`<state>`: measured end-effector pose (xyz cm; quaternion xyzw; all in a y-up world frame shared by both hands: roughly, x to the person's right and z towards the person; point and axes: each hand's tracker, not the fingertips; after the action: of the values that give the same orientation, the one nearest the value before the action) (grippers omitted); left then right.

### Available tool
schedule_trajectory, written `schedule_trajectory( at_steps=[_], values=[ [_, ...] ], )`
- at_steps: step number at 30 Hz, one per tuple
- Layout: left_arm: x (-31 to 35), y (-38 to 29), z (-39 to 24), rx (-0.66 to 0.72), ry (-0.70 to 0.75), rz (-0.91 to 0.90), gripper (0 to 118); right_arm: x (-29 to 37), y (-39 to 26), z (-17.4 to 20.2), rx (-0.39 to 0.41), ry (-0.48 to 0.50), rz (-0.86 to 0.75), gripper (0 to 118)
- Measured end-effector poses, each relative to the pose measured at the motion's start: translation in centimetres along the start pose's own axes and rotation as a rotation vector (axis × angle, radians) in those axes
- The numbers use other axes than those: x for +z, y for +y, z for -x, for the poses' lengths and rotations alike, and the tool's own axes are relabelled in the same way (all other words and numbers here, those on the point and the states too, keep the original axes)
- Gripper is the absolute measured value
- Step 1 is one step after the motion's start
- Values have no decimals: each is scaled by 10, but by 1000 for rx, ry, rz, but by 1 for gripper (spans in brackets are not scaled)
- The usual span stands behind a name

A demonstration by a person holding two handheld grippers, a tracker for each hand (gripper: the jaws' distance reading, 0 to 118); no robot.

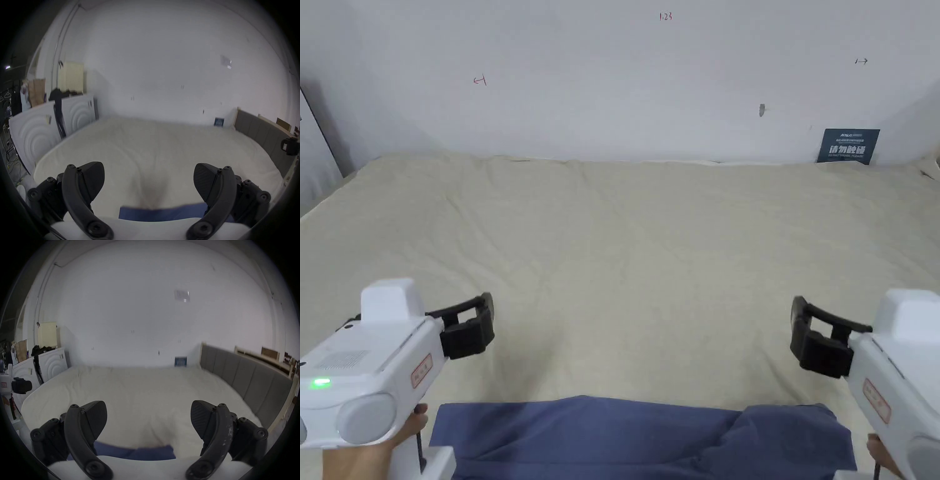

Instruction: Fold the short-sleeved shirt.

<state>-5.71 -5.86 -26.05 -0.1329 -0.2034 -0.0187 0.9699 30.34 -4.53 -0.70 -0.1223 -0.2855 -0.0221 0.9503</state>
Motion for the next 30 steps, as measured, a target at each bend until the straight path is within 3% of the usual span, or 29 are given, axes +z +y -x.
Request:
schedule_trajectory(
  at_steps=[3, 5, 6, 8, 9, 10, 21, 30],
  values=[
    [9, 13, -11, 19, -5, -95, 111, 6, 13, 14, 33, -22, -86, 107],
    [14, 15, -16, 19, -15, -156, 102, 7, 17, 20, 42, -19, -98, 104],
    [16, 16, -19, 5, -17, -169, 93, 9, 19, 23, 50, -18, -111, 97],
    [20, 14, -25, -22, -20, -203, 57, 14, 17, 27, 54, -18, -143, 62],
    [21, 13, -28, -31, -22, -214, 32, 13, 17, 29, 59, -27, -155, 37],
    [22, 12, -31, -45, -25, -219, 0, 14, 17, 31, 68, -39, -162, 3],
    [11, 7, -26, -19, -66, -116, 0, 7, 15, 26, 51, -37, -157, 1],
    [-41, -22, 58, 373, -330, 315, 0, -7, 9, 37, 71, -16, -118, 1]
  ],
)
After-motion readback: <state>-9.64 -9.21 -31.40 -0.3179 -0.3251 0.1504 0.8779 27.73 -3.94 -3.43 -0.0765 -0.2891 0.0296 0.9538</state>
